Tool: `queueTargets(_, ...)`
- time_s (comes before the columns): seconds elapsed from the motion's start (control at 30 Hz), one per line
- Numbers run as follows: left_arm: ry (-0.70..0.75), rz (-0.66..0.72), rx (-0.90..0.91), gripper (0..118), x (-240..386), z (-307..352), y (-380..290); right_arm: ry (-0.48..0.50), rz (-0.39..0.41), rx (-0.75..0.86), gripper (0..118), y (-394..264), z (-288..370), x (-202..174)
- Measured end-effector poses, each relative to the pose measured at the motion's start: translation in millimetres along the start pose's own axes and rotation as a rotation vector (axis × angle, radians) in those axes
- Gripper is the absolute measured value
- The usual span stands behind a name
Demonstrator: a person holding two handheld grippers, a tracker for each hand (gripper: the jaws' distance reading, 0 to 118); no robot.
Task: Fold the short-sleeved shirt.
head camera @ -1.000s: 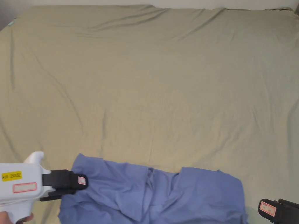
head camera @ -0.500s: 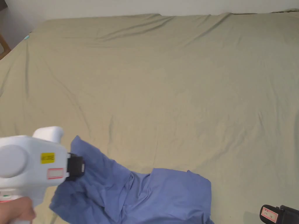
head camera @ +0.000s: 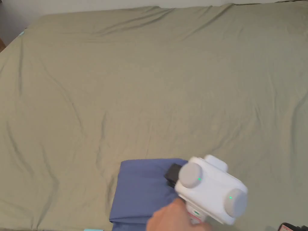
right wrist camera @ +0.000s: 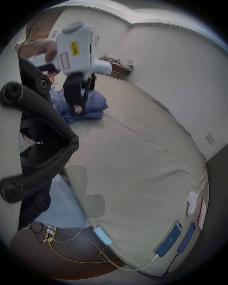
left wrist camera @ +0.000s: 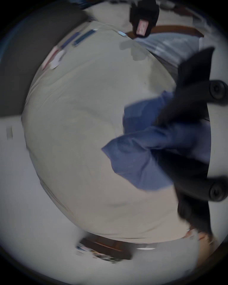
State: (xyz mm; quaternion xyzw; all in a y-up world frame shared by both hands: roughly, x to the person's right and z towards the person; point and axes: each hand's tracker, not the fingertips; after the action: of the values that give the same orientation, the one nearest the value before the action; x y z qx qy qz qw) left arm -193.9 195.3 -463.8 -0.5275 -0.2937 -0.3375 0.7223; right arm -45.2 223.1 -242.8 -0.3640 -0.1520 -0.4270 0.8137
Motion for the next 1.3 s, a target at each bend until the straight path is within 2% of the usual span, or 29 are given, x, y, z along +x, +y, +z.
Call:
queueTargets(0.03,-0.138,0.073,0.09,104,5,-5,5,-0.012,-0.013,0.013,0,0,6,5)
queueTargets(0.07,-0.186,0.11,0.049,104,5,-7,7,-0.017,-0.029,0.024,0,1,12,11)
queueTargets(0.13,-0.183,0.126,0.069,104,2,10,0,-0.031,-0.055,0.044,0,4,20,19)
queueTargets(0.2,-0.257,0.13,0.094,104,-23,27,-5,-0.043,-0.065,0.051,0,8,21,25)
queueTargets(0.27,-0.314,0.262,0.089,102,-59,51,-20,-0.051,-0.067,0.052,0,12,16,28)
queueTargets(0.3,-0.314,0.316,0.126,96,-81,60,-26,-0.05,-0.065,0.048,0,13,13,28)
queueTargets(0.37,-0.184,0.407,0.18,61,-127,72,-43,-0.04,-0.067,0.033,0,15,4,27)
queueTargets(0.4,-0.064,0.408,0.178,25,-145,75,-49,-0.03,-0.067,0.026,0,15,0,24)
queueTargets(0.43,0.036,0.395,0.15,0,-159,67,-53,-0.012,-0.066,0.018,0,14,-3,21)
queueTargets(0.5,0.116,0.44,0.052,0,-177,40,-57,0.019,-0.063,0.004,0,14,-9,17)
queueTargets(0.57,0.297,0.334,-0.069,0,-174,6,-51,0.035,-0.043,-0.015,0,13,-13,10)
queueTargets(0.63,0.504,0.18,-0.156,0,-133,-20,-41,0.031,-0.025,-0.015,0,10,-11,5)
queueTargets(0.67,0.545,0.09,-0.189,0,-110,-35,-35,0.031,-0.019,-0.014,0,9,-8,3)
queueTargets(0.7,0.499,0.068,-0.17,0,-86,-41,-31,0.032,-0.018,-0.013,0,8,-6,2)
queueTargets(0.73,0.511,-0.003,-0.151,0,-51,-45,-26,0.029,-0.026,-0.009,0,8,-3,2)
queueTargets(0.8,0.491,-0.134,-0.036,0,19,-35,-14,0.007,-0.033,0.006,0,7,4,3)
queueTargets(0.83,0.419,-0.171,0.068,0,45,-25,-8,-0.012,-0.03,0.014,0,6,7,4)
queueTargets(0.9,0.206,-0.141,0.167,0,70,-12,9,-0.061,-0.026,0.016,0,6,12,3)
queueTargets(0.97,-0.073,0.036,0.179,0,54,-3,20,-0.077,-0.014,0.012,0,6,14,0)
queueTargets(1.03,-0.198,0.169,0.111,0,16,5,18,-0.085,0.005,0.006,0,5,12,-10)
queueTargets(1.1,-0.397,0.273,0.127,0,-33,14,-2,-0.046,0.068,-0.028,0,7,1,-29)
queueTargets(1.17,-0.565,0.45,0.145,0,-100,18,-35,0.025,0.133,-0.078,0,11,-26,-57)
queueTargets(1.23,-0.619,0.586,0.212,0,-161,24,-76,0.125,0.182,-0.128,0,16,-57,-85)
queueTargets(1.3,-0.602,0.656,0.285,0,-208,29,-111,0.271,0.198,-0.198,0,20,-91,-108)
